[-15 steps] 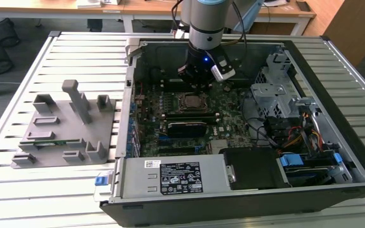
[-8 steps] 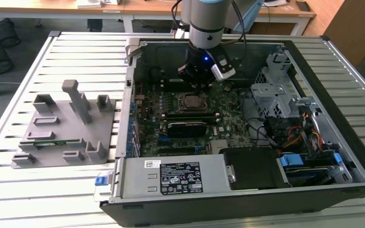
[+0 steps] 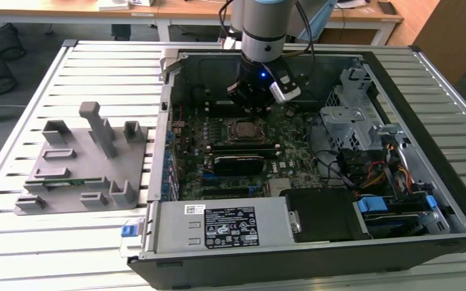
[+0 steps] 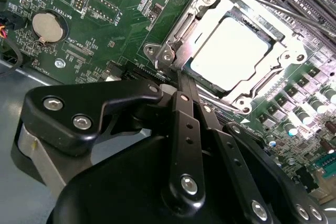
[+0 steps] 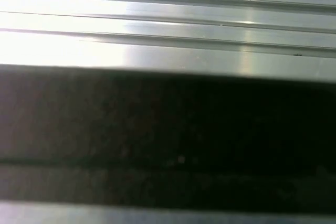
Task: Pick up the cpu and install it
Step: 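Install the first cpu locking lever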
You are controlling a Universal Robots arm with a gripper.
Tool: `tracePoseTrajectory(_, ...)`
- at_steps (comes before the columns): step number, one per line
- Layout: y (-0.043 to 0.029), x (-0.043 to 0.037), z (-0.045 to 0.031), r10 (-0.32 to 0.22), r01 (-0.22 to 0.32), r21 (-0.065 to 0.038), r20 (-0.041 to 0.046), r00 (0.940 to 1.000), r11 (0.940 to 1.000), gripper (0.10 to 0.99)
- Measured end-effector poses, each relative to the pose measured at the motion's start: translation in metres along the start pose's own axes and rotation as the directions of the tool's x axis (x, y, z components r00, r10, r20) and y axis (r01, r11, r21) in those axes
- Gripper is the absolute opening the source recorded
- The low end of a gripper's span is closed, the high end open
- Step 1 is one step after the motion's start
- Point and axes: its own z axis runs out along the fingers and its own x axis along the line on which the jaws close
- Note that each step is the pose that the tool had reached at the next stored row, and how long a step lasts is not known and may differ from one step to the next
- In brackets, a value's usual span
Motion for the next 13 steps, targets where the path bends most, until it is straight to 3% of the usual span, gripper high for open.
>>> tracePoseTrajectory(10, 0.0001, 0.0000, 0.0016, 0.000, 0.000, 0.022, -0.0012, 1.0000, 0.9998, 0.106)
tracePoseTrajectory(13, 0.0009, 0.0001, 0.0024, 0.000, 0.000, 0.024, -0.0015, 1.0000, 0.9997, 0.106)
